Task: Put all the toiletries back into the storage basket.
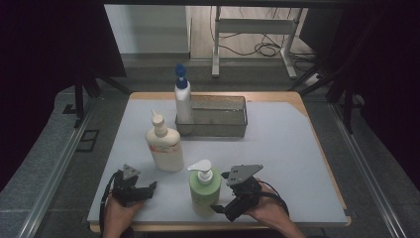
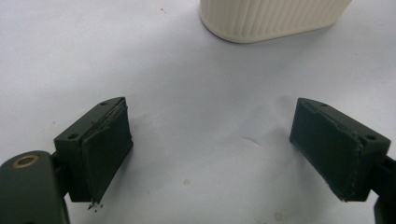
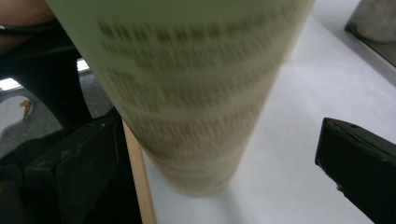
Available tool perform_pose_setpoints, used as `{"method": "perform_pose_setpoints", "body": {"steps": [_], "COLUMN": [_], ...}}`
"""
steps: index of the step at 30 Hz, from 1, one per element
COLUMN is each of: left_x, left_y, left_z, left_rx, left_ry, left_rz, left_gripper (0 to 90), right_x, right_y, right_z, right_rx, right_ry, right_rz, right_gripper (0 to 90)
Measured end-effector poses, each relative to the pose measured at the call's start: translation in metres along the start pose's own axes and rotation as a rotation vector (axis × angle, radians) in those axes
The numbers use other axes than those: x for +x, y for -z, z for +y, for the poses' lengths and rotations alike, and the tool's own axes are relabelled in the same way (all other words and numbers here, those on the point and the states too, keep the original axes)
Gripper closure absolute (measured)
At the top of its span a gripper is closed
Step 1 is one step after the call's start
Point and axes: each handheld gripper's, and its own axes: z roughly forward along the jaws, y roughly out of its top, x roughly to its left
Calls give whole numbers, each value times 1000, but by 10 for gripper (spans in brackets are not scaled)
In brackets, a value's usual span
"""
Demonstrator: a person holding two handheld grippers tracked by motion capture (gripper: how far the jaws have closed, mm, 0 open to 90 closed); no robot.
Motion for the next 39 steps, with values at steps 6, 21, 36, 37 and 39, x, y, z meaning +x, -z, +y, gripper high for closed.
{"method": "perform_pose_setpoints", "body": {"steps": [6, 21, 36, 37, 39], "left_x": [0, 0, 0, 0, 0], "left_y": [0, 0, 0, 0, 0], "left_z": [0, 0, 0, 0, 0], "left_rx": [0, 0, 0, 1, 1], "left_ry": [0, 0, 0, 0, 0], "left_rz": [0, 0, 0, 0, 0], "left_gripper": [120, 120, 119, 120, 120], "right_x": [4, 8, 10, 11, 11], "right_y": [-5, -17, -18, -17, -17], "right_z": [10, 26, 32, 33, 33], "right_rx": [-10, -46, -43, -39, -36], "right_ry": [14, 26, 31, 27, 20], "right_rz": [16, 36, 10, 5, -5], "right_gripper": [0, 53, 114, 115, 116]}}
